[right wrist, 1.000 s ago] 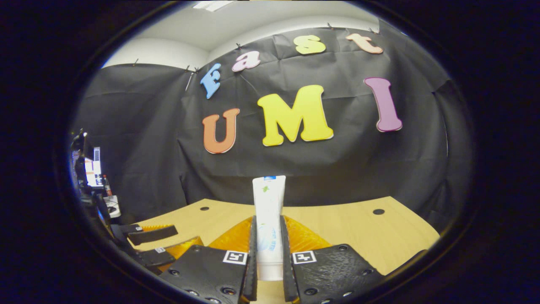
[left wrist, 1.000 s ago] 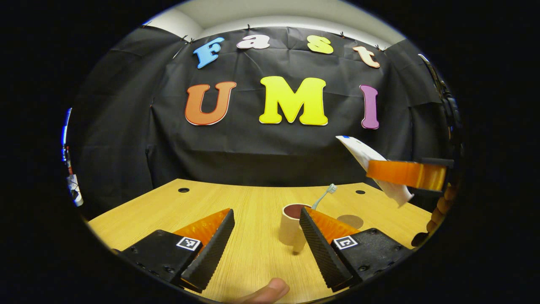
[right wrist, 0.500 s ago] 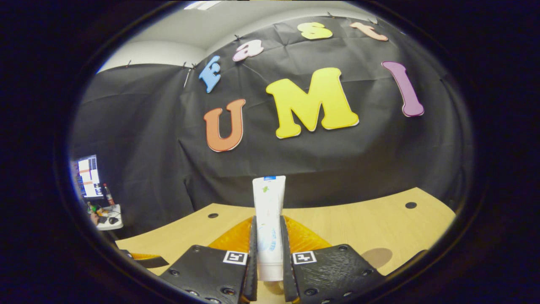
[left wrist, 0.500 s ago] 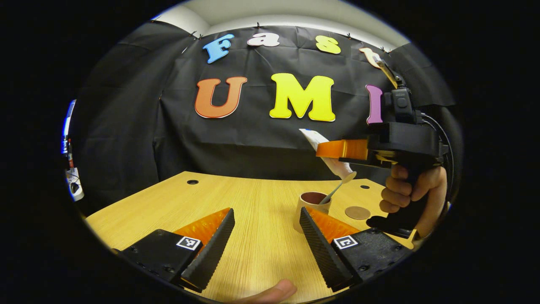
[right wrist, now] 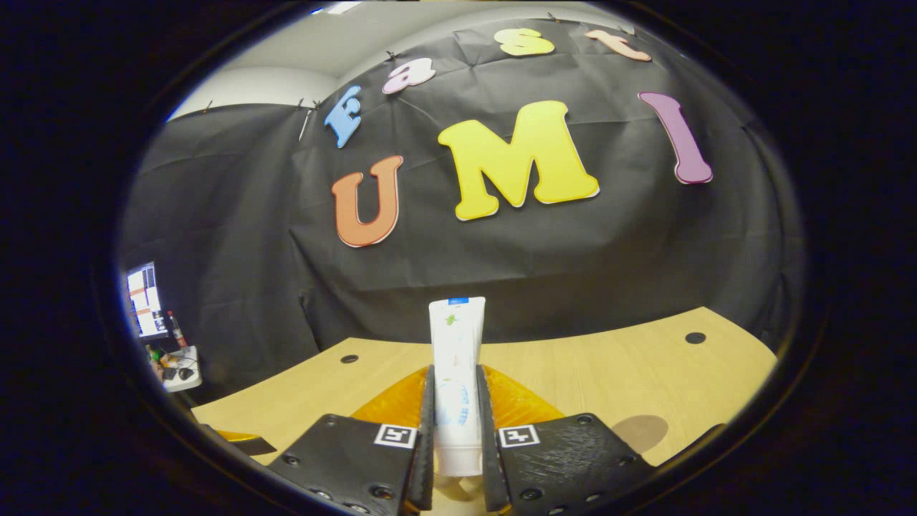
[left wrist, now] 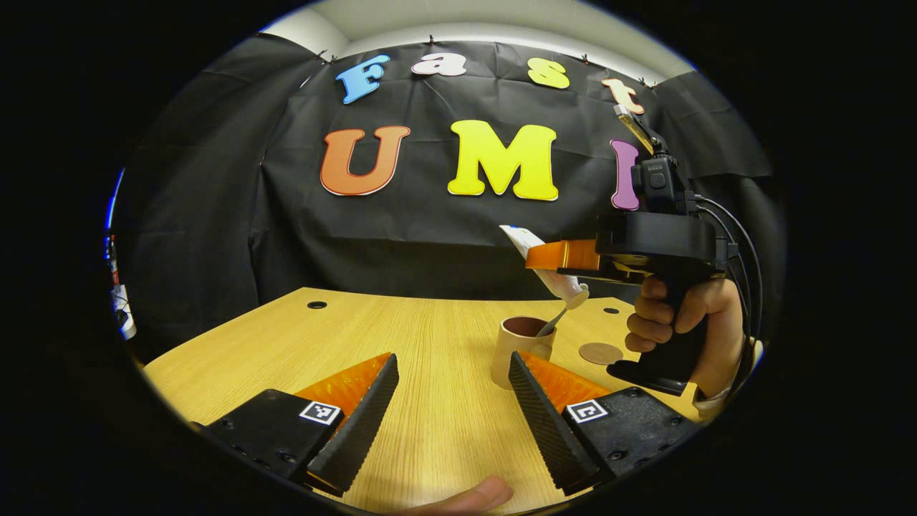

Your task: Put the toothbrush and toothpaste on the desktop into the cup, then pick up the cup and place it on the coaster on the desktop.

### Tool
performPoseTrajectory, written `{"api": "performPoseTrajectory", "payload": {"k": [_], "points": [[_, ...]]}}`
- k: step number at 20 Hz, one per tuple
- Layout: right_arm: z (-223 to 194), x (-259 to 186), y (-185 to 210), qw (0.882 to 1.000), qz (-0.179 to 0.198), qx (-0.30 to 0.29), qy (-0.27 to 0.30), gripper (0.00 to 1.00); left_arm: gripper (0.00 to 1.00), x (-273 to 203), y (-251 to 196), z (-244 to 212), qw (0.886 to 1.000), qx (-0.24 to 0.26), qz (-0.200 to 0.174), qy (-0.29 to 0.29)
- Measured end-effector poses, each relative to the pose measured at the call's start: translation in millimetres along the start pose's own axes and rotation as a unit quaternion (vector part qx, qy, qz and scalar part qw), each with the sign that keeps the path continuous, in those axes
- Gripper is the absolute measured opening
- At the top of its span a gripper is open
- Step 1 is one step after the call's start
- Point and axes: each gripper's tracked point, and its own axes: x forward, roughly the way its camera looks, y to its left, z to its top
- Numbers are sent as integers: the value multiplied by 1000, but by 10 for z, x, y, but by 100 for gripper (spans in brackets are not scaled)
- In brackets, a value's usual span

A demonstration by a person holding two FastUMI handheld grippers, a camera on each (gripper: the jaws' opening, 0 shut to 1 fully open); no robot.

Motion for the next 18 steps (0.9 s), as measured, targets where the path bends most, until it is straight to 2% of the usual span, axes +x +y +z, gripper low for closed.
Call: {"api": "performPoseTrajectory", "payload": {"k": [11, 18], "points": [[-23, 70, -39, 1000, -9, -2, -4, 28, 99, 19, 15, -198, 999, -16, 0, 35], [-160, 215, -43, 1000, -10, -5, 13, 30, 99, -16, 13, -121, 1000, -3, -4, 16]]}}
